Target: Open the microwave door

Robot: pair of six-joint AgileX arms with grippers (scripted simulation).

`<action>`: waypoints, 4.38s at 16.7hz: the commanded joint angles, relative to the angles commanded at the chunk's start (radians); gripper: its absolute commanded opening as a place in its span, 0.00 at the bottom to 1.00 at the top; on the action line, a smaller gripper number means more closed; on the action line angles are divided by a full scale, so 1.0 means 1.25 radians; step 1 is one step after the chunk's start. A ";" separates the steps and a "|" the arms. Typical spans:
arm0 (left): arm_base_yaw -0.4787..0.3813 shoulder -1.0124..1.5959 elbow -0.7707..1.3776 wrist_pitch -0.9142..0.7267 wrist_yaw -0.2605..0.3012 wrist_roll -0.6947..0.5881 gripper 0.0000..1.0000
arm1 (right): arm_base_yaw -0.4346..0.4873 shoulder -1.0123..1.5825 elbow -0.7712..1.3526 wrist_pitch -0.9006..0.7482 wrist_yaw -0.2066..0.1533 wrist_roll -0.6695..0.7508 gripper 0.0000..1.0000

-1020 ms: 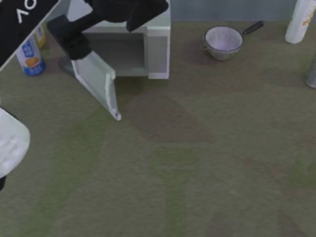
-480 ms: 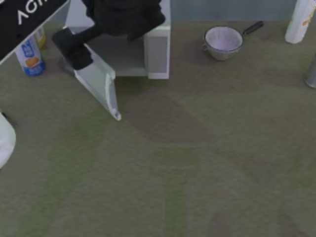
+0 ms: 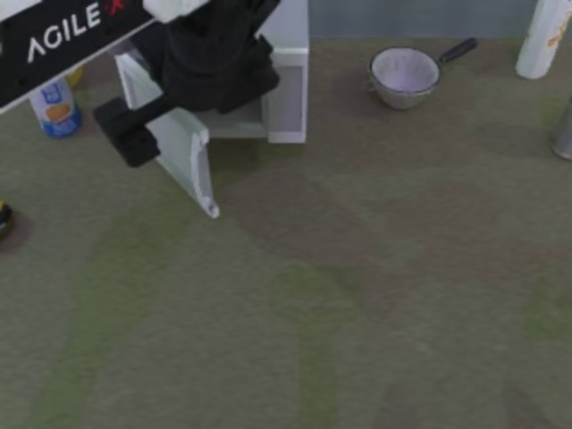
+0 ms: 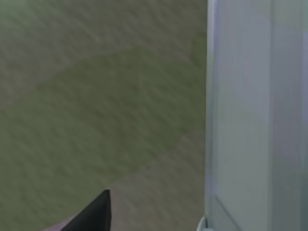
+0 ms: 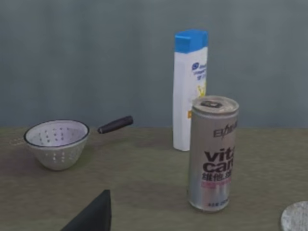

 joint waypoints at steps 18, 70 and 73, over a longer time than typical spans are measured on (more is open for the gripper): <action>0.000 0.000 -0.002 0.002 0.000 0.000 0.00 | 0.000 0.000 0.000 0.000 0.000 0.000 1.00; 0.101 0.134 0.253 -0.227 0.303 0.087 0.00 | 0.000 0.000 0.000 0.000 0.000 0.000 1.00; 0.101 0.134 0.253 -0.227 0.303 0.087 0.00 | 0.000 0.000 0.000 0.000 0.000 0.000 1.00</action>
